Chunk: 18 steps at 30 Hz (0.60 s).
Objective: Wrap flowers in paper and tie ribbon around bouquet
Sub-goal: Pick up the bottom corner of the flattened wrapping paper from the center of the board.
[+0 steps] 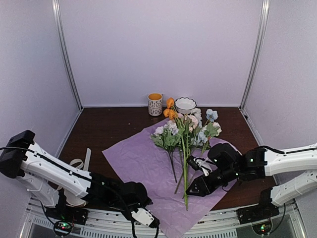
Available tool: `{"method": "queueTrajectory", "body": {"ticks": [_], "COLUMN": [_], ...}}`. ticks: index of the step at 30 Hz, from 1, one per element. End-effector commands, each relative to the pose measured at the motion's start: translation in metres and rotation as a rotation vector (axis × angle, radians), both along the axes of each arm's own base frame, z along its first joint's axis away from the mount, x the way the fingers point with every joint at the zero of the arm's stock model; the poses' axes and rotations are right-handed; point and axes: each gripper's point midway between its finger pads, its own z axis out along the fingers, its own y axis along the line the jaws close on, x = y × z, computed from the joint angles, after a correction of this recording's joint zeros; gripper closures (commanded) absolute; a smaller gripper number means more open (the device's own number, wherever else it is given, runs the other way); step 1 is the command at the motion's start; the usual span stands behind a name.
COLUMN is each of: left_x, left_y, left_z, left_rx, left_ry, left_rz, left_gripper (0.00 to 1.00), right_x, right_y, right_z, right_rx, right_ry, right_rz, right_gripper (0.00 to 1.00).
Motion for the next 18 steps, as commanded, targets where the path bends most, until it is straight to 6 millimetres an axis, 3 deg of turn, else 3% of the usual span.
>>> {"method": "queueTrajectory", "body": {"ticks": [1,4,6,11,15,18], "left_x": [0.028,0.023,0.026,0.027,0.014,0.011], "left_y": [-0.025,-0.026,-0.028,-0.036,-0.04,-0.039], "left_z": [0.003,-0.005,-0.005,0.009,0.022,0.03], "left_rx": [-0.05,-0.046,-0.058,-0.099,-0.14,-0.149], "left_ry": [-0.256,-0.225,-0.235,-0.187,-0.007,0.186], "left_rz": [0.008,-0.007,0.015,0.076,0.1,0.14], "left_gripper": [0.36,0.4,0.5,1.0,1.0,1.0], "right_x": [0.007,0.006,0.006,0.005,0.004,0.003], "right_y": [0.01,0.012,0.011,0.013,0.016,0.016], "right_z": [0.001,0.0,-0.001,-0.003,0.008,0.035], "right_rx": [0.022,0.026,0.021,-0.009,-0.013,0.026], "right_ry": [-0.04,-0.04,-0.046,-0.054,-0.085,-0.137], "right_rz": [-0.003,0.004,0.01,0.048,0.104,0.144], "right_gripper": [0.63,0.63,0.63,0.63,0.63,0.62]}}
